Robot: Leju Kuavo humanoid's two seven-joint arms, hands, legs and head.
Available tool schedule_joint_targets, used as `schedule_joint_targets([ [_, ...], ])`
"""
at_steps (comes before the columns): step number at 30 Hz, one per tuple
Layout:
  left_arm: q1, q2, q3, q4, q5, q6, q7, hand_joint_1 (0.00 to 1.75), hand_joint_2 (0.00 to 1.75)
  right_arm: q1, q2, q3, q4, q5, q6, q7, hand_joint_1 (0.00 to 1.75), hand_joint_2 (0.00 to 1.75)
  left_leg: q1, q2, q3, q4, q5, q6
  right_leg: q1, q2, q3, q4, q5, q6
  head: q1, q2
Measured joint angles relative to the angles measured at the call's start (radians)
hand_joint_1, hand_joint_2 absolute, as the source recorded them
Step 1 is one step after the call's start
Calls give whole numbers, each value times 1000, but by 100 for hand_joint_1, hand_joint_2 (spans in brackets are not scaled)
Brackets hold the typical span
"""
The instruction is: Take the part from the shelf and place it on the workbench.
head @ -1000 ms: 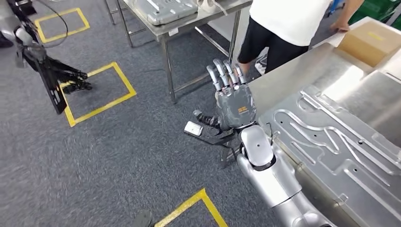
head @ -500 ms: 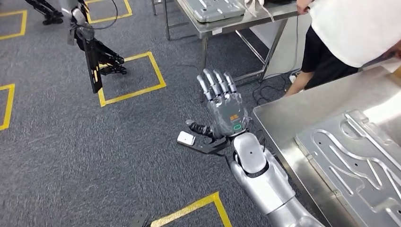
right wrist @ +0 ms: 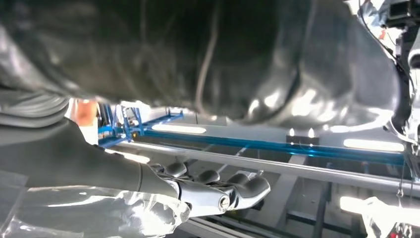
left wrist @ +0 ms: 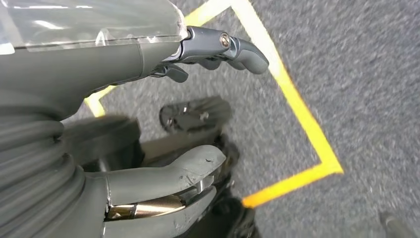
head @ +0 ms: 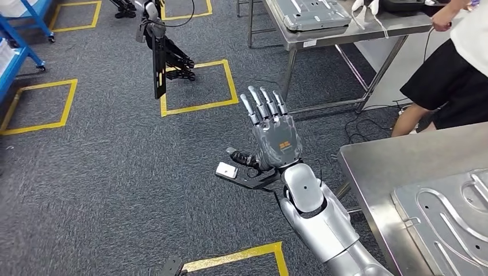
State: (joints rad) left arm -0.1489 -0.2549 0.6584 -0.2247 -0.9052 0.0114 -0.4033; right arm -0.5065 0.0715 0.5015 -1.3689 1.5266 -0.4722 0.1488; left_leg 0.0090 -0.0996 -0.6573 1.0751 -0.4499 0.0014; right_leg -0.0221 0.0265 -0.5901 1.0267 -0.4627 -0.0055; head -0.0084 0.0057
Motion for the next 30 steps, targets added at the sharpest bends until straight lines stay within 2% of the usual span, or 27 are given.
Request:
schedule_joint_targets([
  [1,-1,0,0,0,0,0,0,0,175,0,1,1,0,-1,0,0,0,0,0,36,-22,51,-28,-4,2,-15,2,-2,0,-5,-1,0],
  [2,-2,0,0,0,0,0,1,0,175,1,2,1,0,-3,-1,-1,0,0,1,63,-52,113,-58,-8,4,-30,3,-2,-2,-9,-3,0],
  [3,-3,0,0,0,0,0,1,0,175,2,2,2,0,-5,-1,-2,0,0,3,77,-79,168,-79,-11,6,-46,3,-2,-3,-11,-3,0],
  [4,-2,1,0,0,0,0,2,0,175,3,2,4,0,-8,-1,-3,0,0,4,85,-94,200,-85,-13,8,-62,4,-1,-5,-12,-3,0],
  [5,-1,1,0,0,0,0,2,0,175,3,3,6,1,-11,-1,-5,0,0,5,91,-92,197,-74,-14,8,-77,5,-1,-7,-12,-3,0],
  [7,0,2,0,0,0,1,3,0,175,2,5,11,1,-16,0,-8,0,0,4,114,-35,95,-15,-12,8,-105,10,1,-12,-8,-3,0],
  [8,-2,2,0,0,0,2,3,0,175,0,6,14,0,-17,0,-10,0,0,-2,136,-1,34,5,-8,11,-117,13,2,-16,-4,-3,0],
  [9,-4,2,-1,0,0,2,4,0,175,-2,7,15,0,-18,0,-11,0,0,-6,154,24,-14,18,-2,14,-129,15,3,-19,0,-2,0],
  [10,-6,2,-1,0,0,2,5,0,175,-5,8,17,0,-19,0,-11,0,0,-11,164,35,-38,20,4,17,-140,17,4,-22,5,-2,0],
  [11,-7,2,-1,0,0,2,5,0,175,-7,9,18,0,-19,0,-11,0,0,-15,164,37,-45,17,11,20,-151,19,3,-24,9,-2,0],
  [12,-7,2,-2,0,0,2,6,0,175,-9,10,20,0,-20,0,-12,0,0,-15,150,35,-47,19,18,20,-162,23,3,-26,13,-2,0],
  [13,-5,2,-2,0,0,2,6,0,175,-12,11,21,0,-21,1,-12,0,0,-13,137,36,-51,20,23,18,-160,25,5,-30,19,-2,0],
  [14,-3,2,-2,0,1,2,7,0,175,-15,13,22,0,-24,1,-12,0,0,-11,126,39,-54,22,29,15,-143,24,14,-39,25,-2,0],
  [15,-3,2,-2,0,1,3,8,0,175,-19,14,22,-1,-27,1,-12,0,0,-9,115,40,-58,25,34,11,-114,14,40,-58,30,-2,0],
  [16,-4,2,-2,0,2,4,9,0,175,-22,14,22,-1,-31,1,-12,0,0,-7,105,42,-60,27,39,8,-80,-8,88,-86,33,-1,0],
  [17,-6,2,-2,0,2,4,9,0,175,-23,12,22,-1,-34,1,-12,0,0,-6,94,41,-60,28,42,7,-55,-38,148,-116,35,-1,0],
  [18,-7,2,-2,0,3,5,9,0,175,-22,10,22,0,-36,1,-12,0,0,-7,81,40,-59,29,44,7,-42,-70,211,-141,35,-1,0],
  [19,-7,2,-2,0,3,5,10,0,175,-20,8,22,1,-37,1,-12,0,0,-7,67,40,-59,29,46,8,-36,-95,253,-149,35,-1,0],
  [20,-5,2,-2,0,4,6,10,0,175,-19,6,22,3,-37,1,-12,0,0,-7,51,40,-58,29,46,8,-32,-103,260,-136,34,-2,0],
  [21,-4,2,-2,0,4,7,10,0,175,-19,6,22,3,-38,1,-12,0,0,-7,36,40,-57,29,46,8,-29,-96,236,-109,32,-1,0],
  [22,-3,2,-2,0,5,8,10,0,175,-19,6,22,3,-38,1,-12,0,0,-7,22,40,-55,29,45,7,-19,-75,183,-71,29,-1,0],
  [23,-3,2,-2,0,5,8,10,0,175,-20,6,22,3,-39,2,-12,0,0,-7,8,40,-54,29,43,7,5,-49,122,-39,26,-1,0],
  [25,-5,1,-3,0,4,8,11,0,175,-20,6,22,4,-43,2,-14,0,0,-6,-17,33,-49,30,35,5,46,-12,33,-10,20,-2,0],
  [26,-6,0,-3,0,4,8,12,0,175,-20,6,22,5,-46,3,-15,0,0,-3,-29,28,-49,32,28,6,55,-5,16,-11,17,-2,0],
  [28,-4,1,-4,0,4,8,15,0,175,-21,9,23,7,-51,3,-16,0,0,1,-44,21,-51,36,14,7,34,0,8,-9,11,-2,0],
  [29,-2,1,-4,0,4,8,15,0,175,-21,12,23,8,-52,3,-17,0,0,-1,-31,17,-46,31,8,5,21,4,2,-7,6,-2,0],
  [30,-2,2,-4,0,4,8,16,0,175,-22,16,24,8,-53,3,-17,0,0,-3,-5,7,-23,16,2,3,8,8,-3,-5,0,-3,0],
])
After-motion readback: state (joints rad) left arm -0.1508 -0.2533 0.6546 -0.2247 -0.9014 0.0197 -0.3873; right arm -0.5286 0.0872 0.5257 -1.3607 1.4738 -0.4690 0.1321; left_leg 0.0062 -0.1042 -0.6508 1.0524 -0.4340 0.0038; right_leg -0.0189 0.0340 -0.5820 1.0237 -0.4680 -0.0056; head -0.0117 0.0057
